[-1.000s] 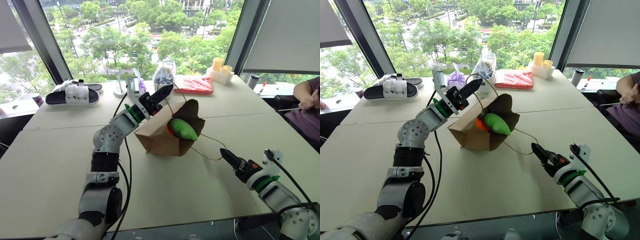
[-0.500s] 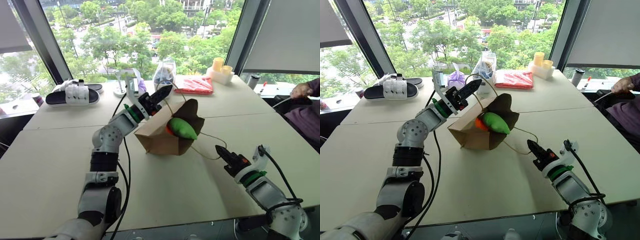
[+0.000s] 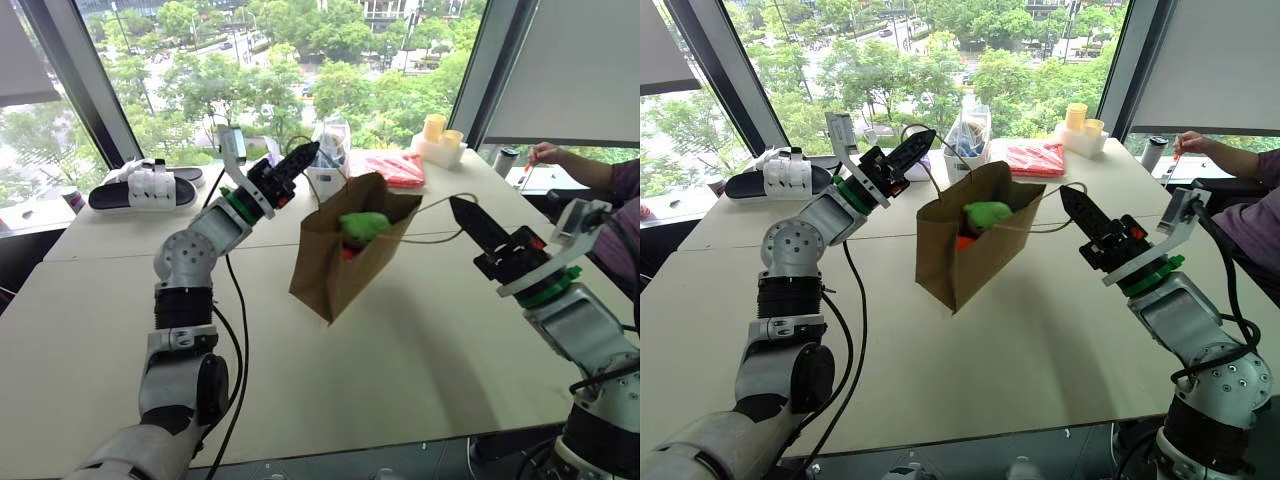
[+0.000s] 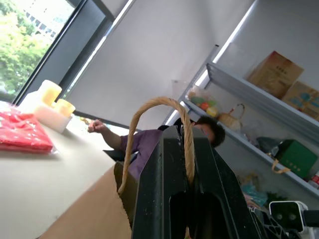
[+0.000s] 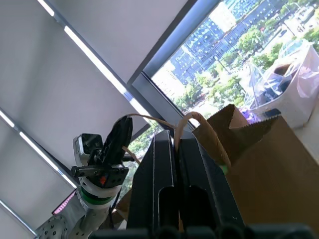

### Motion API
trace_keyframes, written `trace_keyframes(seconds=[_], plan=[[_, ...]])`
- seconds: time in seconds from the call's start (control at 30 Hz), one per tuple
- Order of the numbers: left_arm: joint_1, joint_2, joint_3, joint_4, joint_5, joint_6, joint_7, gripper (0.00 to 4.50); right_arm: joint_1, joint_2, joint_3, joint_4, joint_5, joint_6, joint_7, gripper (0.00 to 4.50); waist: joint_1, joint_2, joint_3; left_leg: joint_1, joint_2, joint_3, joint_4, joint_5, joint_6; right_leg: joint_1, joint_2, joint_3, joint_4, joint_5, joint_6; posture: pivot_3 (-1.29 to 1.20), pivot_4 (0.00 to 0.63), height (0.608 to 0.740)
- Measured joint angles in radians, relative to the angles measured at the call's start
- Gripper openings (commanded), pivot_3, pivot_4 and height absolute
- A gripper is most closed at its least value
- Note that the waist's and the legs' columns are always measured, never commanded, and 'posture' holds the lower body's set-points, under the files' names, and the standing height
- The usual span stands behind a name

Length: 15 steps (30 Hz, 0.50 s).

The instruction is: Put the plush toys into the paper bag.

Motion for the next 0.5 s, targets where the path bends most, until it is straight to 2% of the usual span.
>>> trace_keyframes(seconds=[0.03,0.07,0.13,0.2,0.37,0.4,0.5], plan=[[0.006,-0.002,-0.013,0.012,0.014,-0.005,-0.003,0.0,-0.002,-0.007,0.013,0.01,-0.003,-0.006,0.0,0.02,0.0,0.0,0.0,0.0,0.0,0.0,0.0,0.0,0.0,0.0,0.0,0.0,0.0,0.0,0.0,0.0,0.15,0.74],[0.012,-0.008,-0.024,0.034,0.03,-0.015,-0.007,0.26,-0.004,-0.009,0.025,0.023,-0.008,-0.011,0.0,0.0,0.0,0.0,0.0,0.0,0.0,0.0,0.0,0.0,0.0,0.0,0.0,0.0,0.0,0.0,0.0,0.0,0.15,0.74],[0.016,-0.024,-0.029,0.076,0.051,-0.031,-0.015,0.9,-0.004,-0.012,0.052,0.044,-0.026,-0.018,0.002,0.58,-0.001,0.0,0.0,0.0,0.0,0.0,0.0,0.0,0.0,0.0,0.0,0.0,0.0,0.0,0.0,0.0,0.15,0.74],[0.02,-0.031,-0.029,0.114,0.064,-0.04,-0.025,1.87,-0.004,-0.013,0.08,0.062,-0.053,-0.03,0.002,1.4,-0.002,0.0,0.0,0.0,0.0,0.0,0.0,0.0,0.0,0.0,0.0,0.0,0.0,0.0,0.0,0.0,0.15,0.74],[0.023,-0.026,-0.026,0.139,0.068,-0.047,-0.053,4.44,0.004,-0.026,0.106,0.07,-0.063,-0.043,0.029,3.98,-0.003,0.0,0.0,0.0,0.0,0.0,0.0,0.0,0.0,-0.001,0.0,0.0,0.0,0.0,0.0,0.0,0.15,0.74],[0.025,-0.021,-0.026,0.139,0.068,-0.045,-0.061,4.5,0.009,-0.032,0.107,0.066,-0.063,-0.044,0.035,4.48,-0.002,0.0,0.0,0.0,0.0,0.0,0.0,0.0,0.0,-0.001,0.0,0.0,0.0,0.0,0.0,0.0,0.15,0.74],[0.049,0.012,-0.025,0.129,0.067,-0.028,-0.083,4.5,0.031,-0.048,0.116,0.05,-0.061,-0.044,0.056,4.48,-0.003,0.0,0.0,0.0,0.0,0.0,0.0,0.0,0.0,-0.001,0.0,0.0,0.0,0.0,0.0,0.0,0.15,0.74]])
